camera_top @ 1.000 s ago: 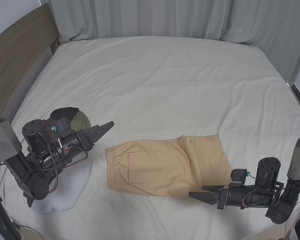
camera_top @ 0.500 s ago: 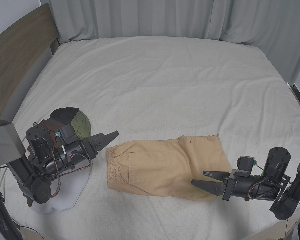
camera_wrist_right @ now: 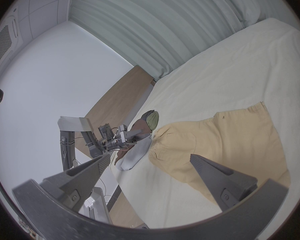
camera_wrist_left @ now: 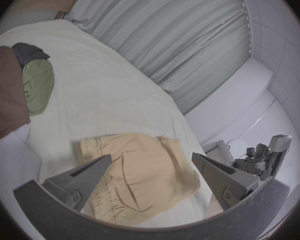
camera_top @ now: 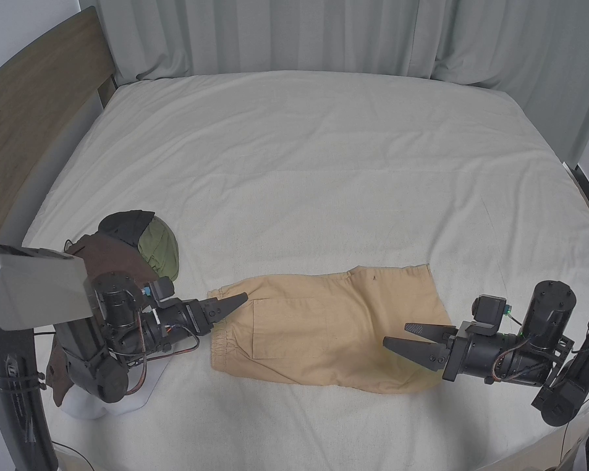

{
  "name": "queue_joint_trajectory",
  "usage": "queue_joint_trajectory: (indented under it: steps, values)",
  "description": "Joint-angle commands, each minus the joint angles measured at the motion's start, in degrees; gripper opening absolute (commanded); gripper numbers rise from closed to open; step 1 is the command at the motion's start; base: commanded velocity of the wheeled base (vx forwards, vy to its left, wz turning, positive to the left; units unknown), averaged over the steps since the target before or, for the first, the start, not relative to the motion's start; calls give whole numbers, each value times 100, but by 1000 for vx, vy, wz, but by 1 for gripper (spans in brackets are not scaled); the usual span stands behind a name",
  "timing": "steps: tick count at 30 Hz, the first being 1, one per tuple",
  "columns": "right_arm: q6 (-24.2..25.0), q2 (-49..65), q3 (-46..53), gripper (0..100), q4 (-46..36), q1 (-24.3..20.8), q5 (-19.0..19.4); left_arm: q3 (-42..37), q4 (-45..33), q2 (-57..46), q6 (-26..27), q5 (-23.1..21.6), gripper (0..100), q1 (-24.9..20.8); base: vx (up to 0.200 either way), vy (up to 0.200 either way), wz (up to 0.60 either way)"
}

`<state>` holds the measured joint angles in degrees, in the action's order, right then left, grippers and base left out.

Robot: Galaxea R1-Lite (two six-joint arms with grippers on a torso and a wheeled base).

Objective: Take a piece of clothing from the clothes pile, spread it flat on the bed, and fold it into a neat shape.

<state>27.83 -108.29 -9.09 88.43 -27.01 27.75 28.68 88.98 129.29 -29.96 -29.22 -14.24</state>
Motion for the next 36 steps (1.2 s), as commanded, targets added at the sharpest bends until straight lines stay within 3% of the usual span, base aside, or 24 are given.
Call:
queue_joint_trajectory:
  steps: [1, 16, 36]
  values:
    - [3, -8, -5, 100, -1, 3, 3, 225, 14, 623, 8, 92, 100, 62, 0, 0, 0]
    - [3, -87, 4, 100, -1, 30, 3, 260, 5, 1010, 43, 83, 100, 448, 0, 0, 0]
    - [3, -105, 31, 100, -1, 12, 3, 515, 5, 1608, 43, 92, 100, 448, 0, 0, 0]
